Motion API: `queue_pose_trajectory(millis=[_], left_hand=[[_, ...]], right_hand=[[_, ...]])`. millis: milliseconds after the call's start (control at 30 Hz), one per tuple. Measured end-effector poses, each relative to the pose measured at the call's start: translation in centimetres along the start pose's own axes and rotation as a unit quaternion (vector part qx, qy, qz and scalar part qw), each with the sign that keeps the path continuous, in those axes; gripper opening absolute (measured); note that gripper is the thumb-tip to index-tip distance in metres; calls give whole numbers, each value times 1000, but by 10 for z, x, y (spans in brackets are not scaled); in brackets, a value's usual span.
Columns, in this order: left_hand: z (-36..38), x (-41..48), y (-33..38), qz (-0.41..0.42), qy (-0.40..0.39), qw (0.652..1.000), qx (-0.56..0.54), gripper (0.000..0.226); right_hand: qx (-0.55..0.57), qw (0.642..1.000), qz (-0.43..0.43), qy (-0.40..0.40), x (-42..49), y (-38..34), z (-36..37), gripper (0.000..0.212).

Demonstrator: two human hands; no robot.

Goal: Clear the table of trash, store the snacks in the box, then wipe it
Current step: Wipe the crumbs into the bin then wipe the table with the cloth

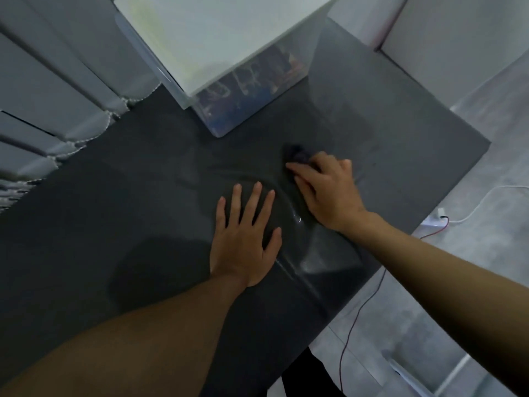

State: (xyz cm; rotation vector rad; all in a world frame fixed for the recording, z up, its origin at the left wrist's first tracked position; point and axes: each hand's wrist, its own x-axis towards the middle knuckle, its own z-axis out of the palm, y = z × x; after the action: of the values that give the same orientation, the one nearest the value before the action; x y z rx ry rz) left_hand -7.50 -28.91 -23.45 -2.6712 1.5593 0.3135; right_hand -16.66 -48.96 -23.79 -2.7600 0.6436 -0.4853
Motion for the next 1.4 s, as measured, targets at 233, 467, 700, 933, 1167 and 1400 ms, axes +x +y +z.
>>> queue_pose_trajectory(millis=[233,467,700,933,1167,1400], left_hand=[[-2,1,0,-2,-18,1000,-5,70],[-4,1,0,-5,-28,1000,0,71],[-5,1,1,-4,-21,1000,-6,70],[-4,0,1,0,-5,1000,-8,69],[-2,0,0,2,2,1000,-11,69],[-2,0,0,-7,-13,1000,-4,69]], right_hand=[[-19,961,276,26,91,38,9,36],[-5,986,-115,-120,99,1,21,37],[12,998,53,-30,98,2,24,35],[-42,995,93,-4,94,36,17,36],[-2,987,-133,-91,62,21,5,36],[-13,988,147,42,40,25,2,37]])
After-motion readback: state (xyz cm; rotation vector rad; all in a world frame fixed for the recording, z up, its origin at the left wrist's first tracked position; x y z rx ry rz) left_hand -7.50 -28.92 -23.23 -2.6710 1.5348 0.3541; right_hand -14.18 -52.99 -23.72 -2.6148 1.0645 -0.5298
